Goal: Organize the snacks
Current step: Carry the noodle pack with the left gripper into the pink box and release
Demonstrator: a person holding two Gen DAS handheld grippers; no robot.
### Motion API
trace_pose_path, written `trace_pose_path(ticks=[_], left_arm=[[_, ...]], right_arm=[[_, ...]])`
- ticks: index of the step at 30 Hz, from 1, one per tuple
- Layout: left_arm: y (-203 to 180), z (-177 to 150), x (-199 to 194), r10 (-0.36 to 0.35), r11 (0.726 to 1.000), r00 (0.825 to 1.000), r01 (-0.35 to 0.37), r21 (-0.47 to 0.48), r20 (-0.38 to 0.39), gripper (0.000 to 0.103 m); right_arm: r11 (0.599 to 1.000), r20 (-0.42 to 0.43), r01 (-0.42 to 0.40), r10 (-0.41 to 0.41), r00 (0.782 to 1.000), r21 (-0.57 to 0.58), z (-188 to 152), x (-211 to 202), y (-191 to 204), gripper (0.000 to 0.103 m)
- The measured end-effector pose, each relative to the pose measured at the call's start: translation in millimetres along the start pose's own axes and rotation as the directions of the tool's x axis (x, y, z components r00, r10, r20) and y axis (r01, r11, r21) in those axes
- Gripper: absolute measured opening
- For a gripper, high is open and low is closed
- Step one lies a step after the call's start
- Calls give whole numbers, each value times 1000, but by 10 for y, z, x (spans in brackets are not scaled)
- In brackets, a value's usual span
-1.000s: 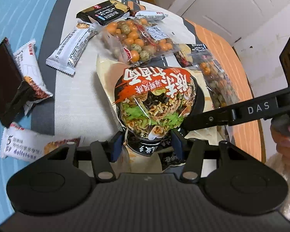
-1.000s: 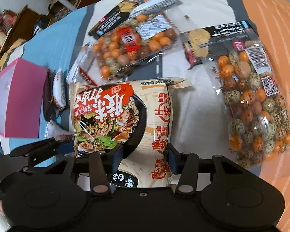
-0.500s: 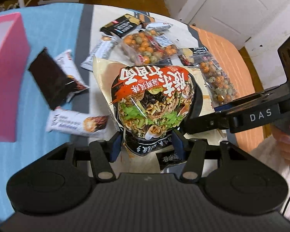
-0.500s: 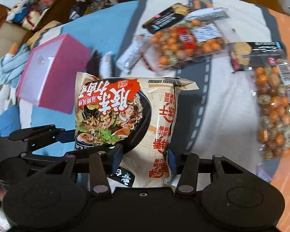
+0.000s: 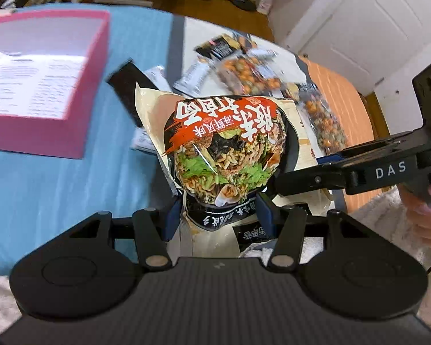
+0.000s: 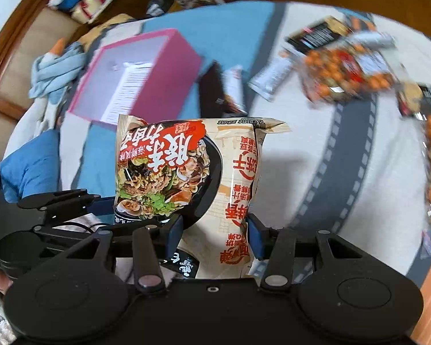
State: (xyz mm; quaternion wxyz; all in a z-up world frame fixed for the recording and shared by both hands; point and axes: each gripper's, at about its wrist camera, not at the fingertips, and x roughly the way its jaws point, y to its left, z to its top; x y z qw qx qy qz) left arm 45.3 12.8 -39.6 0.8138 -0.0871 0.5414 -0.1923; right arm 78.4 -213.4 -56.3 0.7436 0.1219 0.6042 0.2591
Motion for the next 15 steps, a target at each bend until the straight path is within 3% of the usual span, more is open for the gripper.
trace_pose_path(ticks=[8, 15], left_arm=[[360, 178, -533, 71, 997, 994, -69, -18, 89, 53], [830, 536, -821, 150, 989, 977, -145, -38, 154, 53]], right_arm=[[994, 79, 6, 3, 997, -109, 297, 7, 628, 54], [984, 146, 10, 16, 989, -179, 760, 178, 1172, 54]])
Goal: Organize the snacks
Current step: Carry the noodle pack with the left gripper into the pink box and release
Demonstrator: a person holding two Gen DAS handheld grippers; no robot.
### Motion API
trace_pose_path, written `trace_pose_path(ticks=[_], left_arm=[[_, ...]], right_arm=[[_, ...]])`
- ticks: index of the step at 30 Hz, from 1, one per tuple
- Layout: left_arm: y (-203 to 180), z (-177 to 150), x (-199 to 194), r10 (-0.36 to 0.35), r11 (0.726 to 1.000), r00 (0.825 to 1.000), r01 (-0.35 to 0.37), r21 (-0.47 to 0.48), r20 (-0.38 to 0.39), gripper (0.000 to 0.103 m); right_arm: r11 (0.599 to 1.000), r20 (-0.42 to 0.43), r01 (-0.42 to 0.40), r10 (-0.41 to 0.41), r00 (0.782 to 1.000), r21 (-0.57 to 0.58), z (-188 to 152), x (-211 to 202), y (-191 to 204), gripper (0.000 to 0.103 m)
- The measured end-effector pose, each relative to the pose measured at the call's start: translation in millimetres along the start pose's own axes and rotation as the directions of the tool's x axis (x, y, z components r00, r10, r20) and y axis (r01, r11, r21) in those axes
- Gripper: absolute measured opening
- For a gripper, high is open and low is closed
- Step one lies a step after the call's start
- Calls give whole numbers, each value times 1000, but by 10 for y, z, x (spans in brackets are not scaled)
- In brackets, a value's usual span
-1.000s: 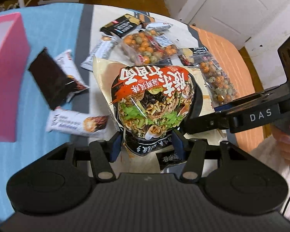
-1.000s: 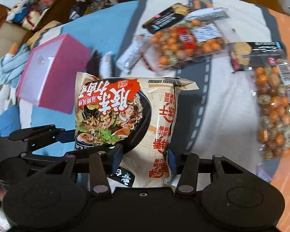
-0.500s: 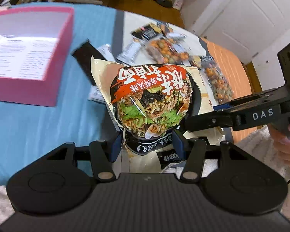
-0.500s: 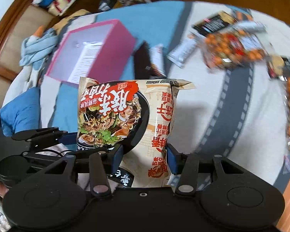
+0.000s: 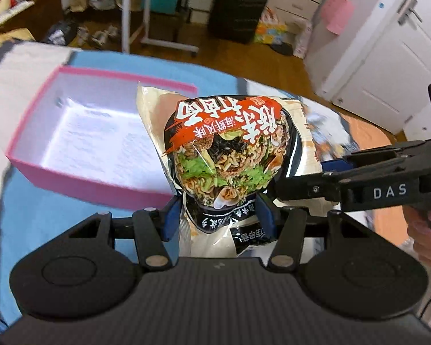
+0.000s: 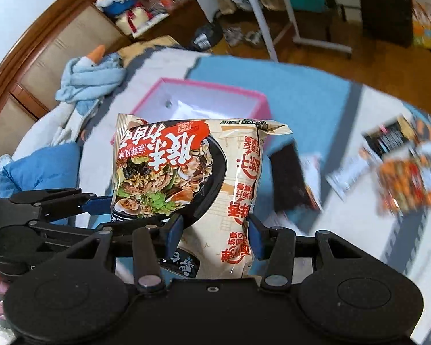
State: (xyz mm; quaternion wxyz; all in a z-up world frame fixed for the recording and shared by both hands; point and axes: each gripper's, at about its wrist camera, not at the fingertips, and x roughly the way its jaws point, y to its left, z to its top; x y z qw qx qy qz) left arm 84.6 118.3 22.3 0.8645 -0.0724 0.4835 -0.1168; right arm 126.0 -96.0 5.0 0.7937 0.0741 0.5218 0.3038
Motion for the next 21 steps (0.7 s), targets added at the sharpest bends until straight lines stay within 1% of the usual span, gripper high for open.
trace_pose_path(ticks=[4, 7, 8, 11, 14, 19, 21], left_arm=[[292, 284, 67, 61, 998, 998, -61, -10, 22, 53], [604, 461, 202, 65, 996, 997, -63, -64, 33, 54], [709, 522, 246, 65, 996, 997, -62, -67, 37, 54], [1025, 712, 392, 50, 998, 997, -48, -28, 63, 54], [1288, 839, 560, 28, 999, 998, -27, -36, 51, 55], [1530, 884, 946, -2, 995, 1000, 3, -98, 10, 55], [1565, 870, 1094, -13, 994, 1000, 13, -106, -5, 55]], right_arm=[[1000, 31, -14, 15, 999, -12, 298, 272, 134, 54], [1000, 55, -25, 25, 998, -10, 505, 512, 174, 53], [1000, 61, -27, 28, 998, -11, 569, 601, 194, 53], [1000, 106, -19, 19, 994, -2, 710, 844, 269, 52], [1000, 122, 7, -6, 993, -15, 813, 1058, 320, 51], [999, 81, 19, -22, 996, 39, 883, 1366, 223, 51], [998, 66, 51, -53, 996, 29, 861, 1450, 208, 50]])
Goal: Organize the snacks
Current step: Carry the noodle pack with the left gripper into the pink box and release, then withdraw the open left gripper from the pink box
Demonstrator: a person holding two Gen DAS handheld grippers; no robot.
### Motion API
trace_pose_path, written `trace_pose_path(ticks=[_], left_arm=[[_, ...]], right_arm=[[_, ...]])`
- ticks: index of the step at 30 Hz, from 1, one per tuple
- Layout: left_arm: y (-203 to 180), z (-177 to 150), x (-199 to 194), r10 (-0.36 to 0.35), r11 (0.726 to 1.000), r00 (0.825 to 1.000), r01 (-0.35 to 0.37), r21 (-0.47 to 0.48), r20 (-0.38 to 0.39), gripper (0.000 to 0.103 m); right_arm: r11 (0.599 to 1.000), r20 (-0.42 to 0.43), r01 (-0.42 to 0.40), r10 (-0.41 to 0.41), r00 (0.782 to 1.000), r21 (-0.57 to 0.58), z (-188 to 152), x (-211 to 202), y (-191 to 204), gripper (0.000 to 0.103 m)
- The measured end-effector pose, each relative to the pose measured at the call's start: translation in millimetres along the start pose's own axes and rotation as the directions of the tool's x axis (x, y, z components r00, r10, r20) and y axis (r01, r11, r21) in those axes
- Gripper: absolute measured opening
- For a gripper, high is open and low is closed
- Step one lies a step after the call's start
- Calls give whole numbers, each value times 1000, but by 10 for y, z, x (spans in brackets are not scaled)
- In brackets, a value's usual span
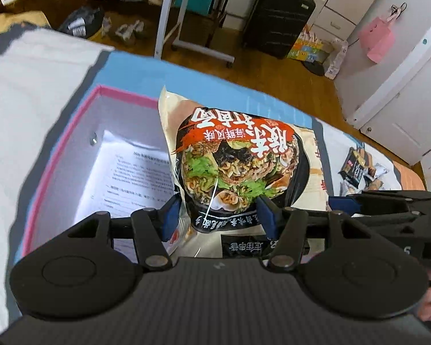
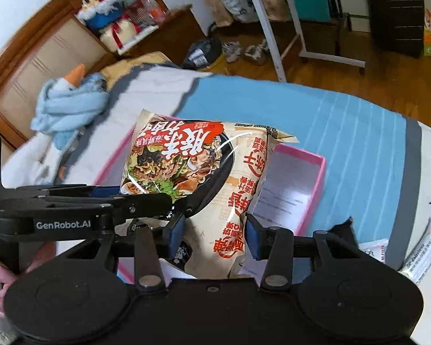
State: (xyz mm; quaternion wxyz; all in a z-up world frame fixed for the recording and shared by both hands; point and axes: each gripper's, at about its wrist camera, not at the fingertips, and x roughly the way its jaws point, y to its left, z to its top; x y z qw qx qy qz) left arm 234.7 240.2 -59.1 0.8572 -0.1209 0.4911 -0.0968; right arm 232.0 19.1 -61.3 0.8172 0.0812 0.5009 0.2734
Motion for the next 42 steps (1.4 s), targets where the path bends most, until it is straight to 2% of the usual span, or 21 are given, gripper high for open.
trace_pose_path(ticks=[4, 8, 10, 12, 15, 19, 26, 29, 32, 33, 35, 36, 40, 42], left_arm=[[86, -33, 229, -30, 998, 999, 29, -55, -14, 57], [105, -54, 357, 22, 995, 1000, -21, -101, 10, 56], [93, -56, 370, 5, 992, 999, 0, -126, 38, 57], [20, -53, 299, 28, 992, 997, -19, -125, 71, 57], [-165, -80, 123, 45, 997, 992, -37, -65, 115, 58], [-484, -164, -145, 78, 995, 990, -84, 51, 120, 58], [-1171, -474, -601, 92, 968, 986, -120, 221, 136, 61], [-1521, -635, -748, 86, 949, 986, -125, 291, 144, 66], [-1843, -772, -804, 58, 942, 993, -89, 323, 104, 74], [-1929, -808, -781, 49, 942, 996, -69, 327, 69, 78], [-2102, -859, -708, 45, 947, 999, -37, 318, -16, 78], [-2178, -880, -679, 46, 949, 998, -33, 314, -36, 78], [-2460, -1005, -493, 56, 945, 995, -24, 327, -86, 80], [-2564, -1074, -388, 70, 944, 993, -36, 327, -91, 85]], right_arm=[[997, 4, 66, -66, 998, -51, -85, 46, 11, 51], [989, -4, 82, -83, 997, -121, -70, 81, 135, 54], [976, 10, 96, -96, 995, -194, -59, 87, 253, 53], [947, 48, 164, -157, 986, -275, -67, 47, 352, 52], [914, 82, 215, -199, 976, -343, -112, -166, 372, 52], [918, 113, 199, -170, 979, -343, -182, -670, 242, 53], [934, 151, 157, -113, 982, -320, -252, -1626, -45, 53], [928, 162, 156, -105, 981, -339, -304, -1917, -122, 54], [916, 175, 169, -111, 978, -364, -405, -2164, -221, 58], [915, 181, 180, -121, 976, -361, -425, -2206, -245, 61], [917, 182, 205, -149, 972, -342, -471, -2280, -316, 63], [918, 176, 208, -156, 972, -338, -500, -2299, -353, 63], [921, 146, 224, -186, 972, -319, -618, -2318, -523, 65], [923, 139, 225, -189, 972, -313, -676, -2309, -612, 65]])
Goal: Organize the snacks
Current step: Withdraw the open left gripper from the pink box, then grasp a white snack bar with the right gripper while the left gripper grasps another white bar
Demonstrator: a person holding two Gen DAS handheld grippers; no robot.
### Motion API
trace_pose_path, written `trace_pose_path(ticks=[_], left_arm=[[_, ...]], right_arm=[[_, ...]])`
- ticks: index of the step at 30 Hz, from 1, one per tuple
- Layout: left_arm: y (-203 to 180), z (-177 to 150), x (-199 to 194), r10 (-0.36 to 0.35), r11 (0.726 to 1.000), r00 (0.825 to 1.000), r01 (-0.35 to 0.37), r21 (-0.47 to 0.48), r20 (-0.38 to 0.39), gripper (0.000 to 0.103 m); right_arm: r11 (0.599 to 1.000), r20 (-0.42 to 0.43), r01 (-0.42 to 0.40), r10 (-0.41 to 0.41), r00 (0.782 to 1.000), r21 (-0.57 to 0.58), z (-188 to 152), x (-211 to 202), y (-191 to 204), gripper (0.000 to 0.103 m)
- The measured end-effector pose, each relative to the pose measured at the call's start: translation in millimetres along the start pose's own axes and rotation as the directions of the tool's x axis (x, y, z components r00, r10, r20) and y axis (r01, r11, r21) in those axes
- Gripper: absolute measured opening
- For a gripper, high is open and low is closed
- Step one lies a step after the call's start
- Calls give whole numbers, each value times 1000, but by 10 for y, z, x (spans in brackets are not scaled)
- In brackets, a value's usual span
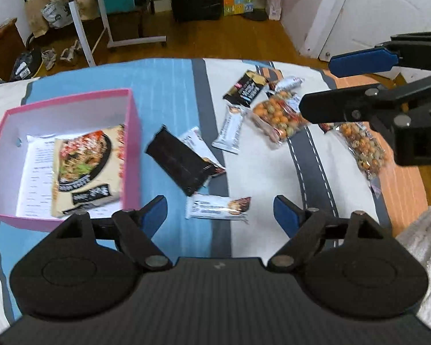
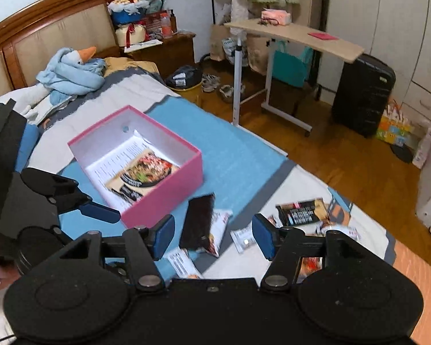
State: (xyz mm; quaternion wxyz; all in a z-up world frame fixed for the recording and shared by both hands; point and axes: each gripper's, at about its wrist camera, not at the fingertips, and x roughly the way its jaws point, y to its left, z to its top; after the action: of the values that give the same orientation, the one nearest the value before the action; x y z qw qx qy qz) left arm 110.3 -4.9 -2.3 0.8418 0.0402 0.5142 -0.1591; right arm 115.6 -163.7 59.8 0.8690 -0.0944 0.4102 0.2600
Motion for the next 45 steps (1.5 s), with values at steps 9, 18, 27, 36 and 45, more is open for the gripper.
trace_pose_path(ticks=[9, 18, 27, 36, 45], left_arm=[[-195, -163, 601, 47, 996, 995, -54, -74, -89, 92], [251, -306, 1106, 21, 883, 992, -77, -464, -124, 89], [277, -387, 1385, 68, 856, 995, -93, -508, -68, 88], [248, -448, 1546, 130, 834, 986, -165, -526, -103, 88], [373, -518, 1607, 194, 751, 981, -156, -642, -12, 67]], right_arm=[[984, -68, 63, -53, 996, 167, -196, 284, -397, 73], [946, -167, -17, 75, 983, 322, -233, 927, -707, 60], [867, -229, -23, 156, 961, 498, -293, 1681, -831, 53], [793, -204, 10, 145, 968, 609, -558, 2088, -810, 53], [723, -102, 11, 83, 991, 690, -747, 2312, -876, 50]])
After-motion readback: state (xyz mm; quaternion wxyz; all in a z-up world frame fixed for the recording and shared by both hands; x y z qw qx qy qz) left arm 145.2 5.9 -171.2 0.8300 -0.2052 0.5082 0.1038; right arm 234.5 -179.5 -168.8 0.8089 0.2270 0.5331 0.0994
